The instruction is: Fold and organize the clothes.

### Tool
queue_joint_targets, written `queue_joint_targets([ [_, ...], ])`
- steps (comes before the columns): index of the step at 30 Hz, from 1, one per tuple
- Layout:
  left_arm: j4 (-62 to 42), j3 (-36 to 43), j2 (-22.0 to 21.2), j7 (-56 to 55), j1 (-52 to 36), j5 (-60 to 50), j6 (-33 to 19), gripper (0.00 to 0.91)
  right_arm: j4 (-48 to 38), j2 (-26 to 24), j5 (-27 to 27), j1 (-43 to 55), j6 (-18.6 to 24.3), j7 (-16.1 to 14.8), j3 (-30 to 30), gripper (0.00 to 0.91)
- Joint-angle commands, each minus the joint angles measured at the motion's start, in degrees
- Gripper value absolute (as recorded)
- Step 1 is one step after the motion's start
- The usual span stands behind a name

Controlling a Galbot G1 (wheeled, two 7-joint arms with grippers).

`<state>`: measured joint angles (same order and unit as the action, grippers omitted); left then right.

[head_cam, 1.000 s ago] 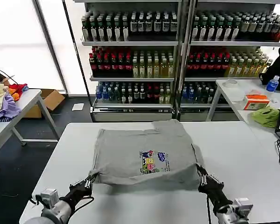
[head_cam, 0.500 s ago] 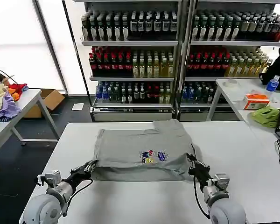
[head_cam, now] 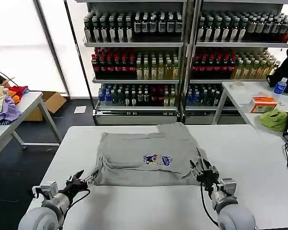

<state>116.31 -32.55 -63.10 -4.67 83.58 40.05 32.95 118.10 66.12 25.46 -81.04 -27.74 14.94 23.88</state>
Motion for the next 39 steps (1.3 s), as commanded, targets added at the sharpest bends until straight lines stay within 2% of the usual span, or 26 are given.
queue_joint_targets([
  [1,-0.1,1.2,-2.6,-0.2,4.0,-1.9,0.1,0.907,3.2,1.0,-4.2,-5.6,-2.8,4.0,1.1,0.705],
  [2,-0.4,1.5,-2.9,-0.1,3.6,-2.0,0.1,0.907,2.4,1.4,-3.7,-5.0,-3.3,5.3,0.6,0.534],
  [3,-1.6,1.6,-3.4,0.1,3.0,-2.0,0.1,0.907,1.9,1.7,-3.4,-4.5,-3.6,5.8,0.2,0.000],
  [4,-2.0,1.6,-3.8,0.2,2.0,-1.9,0.0,0.907,1.4,1.8,-3.2,-4.2,-3.7,6.5,0.0,0.000],
  [5,-2.5,1.7,-4.0,0.3,1.4,-1.8,0.1,0.846,1.0,2.0,-3.2,-3.8,-4.1,8.0,-0.4,0.000],
  [6,-2.9,1.8,-4.1,0.4,1.0,-1.8,0.1,0.474,0.5,2.1,-3.0,-3.5,-4.4,8.7,-0.6,0.000],
  [7,-3.3,1.9,-4.2,0.8,0.5,-1.6,0.0,0.020,0.1,2.2,-2.6,-3.3,-4.3,8.7,-0.6,0.000],
  [10,-4.5,2.4,-4.4,1.2,-0.7,-1.7,-0.2,0.010,-1.1,2.2,0.1,-3.0,-2.1,6.4,-0.5,0.000],
  [11,-5.0,2.6,-4.5,1.0,-1.4,-2.1,-0.4,0.010,-1.2,2.4,1.3,-2.9,-0.9,4.3,-0.4,0.000],
  [12,-5.4,2.6,-4.8,0.8,-1.8,-2.3,-0.5,0.010,-1.3,2.4,1.4,-2.7,-0.8,4.0,-0.5,0.000],
  [22,-5.4,2.8,-5.0,1.5,-1.1,-6.8,-3.8,0.010,-2.3,2.4,1.5,-2.1,-0.6,2.9,-0.7,0.000],
  [31,-2.6,0.7,-4.4,1.6,1.9,-6.6,-5.7,0.010,-0.8,2.0,2.3,-3.9,-0.1,1.0,0.0,0.000],
  [39,5.9,-2.6,-5.3,1.3,10.3,-6.2,-6.0,0.010,7.3,0.6,3.1,-11.5,-1.7,-0.1,2.5,0.000],
])
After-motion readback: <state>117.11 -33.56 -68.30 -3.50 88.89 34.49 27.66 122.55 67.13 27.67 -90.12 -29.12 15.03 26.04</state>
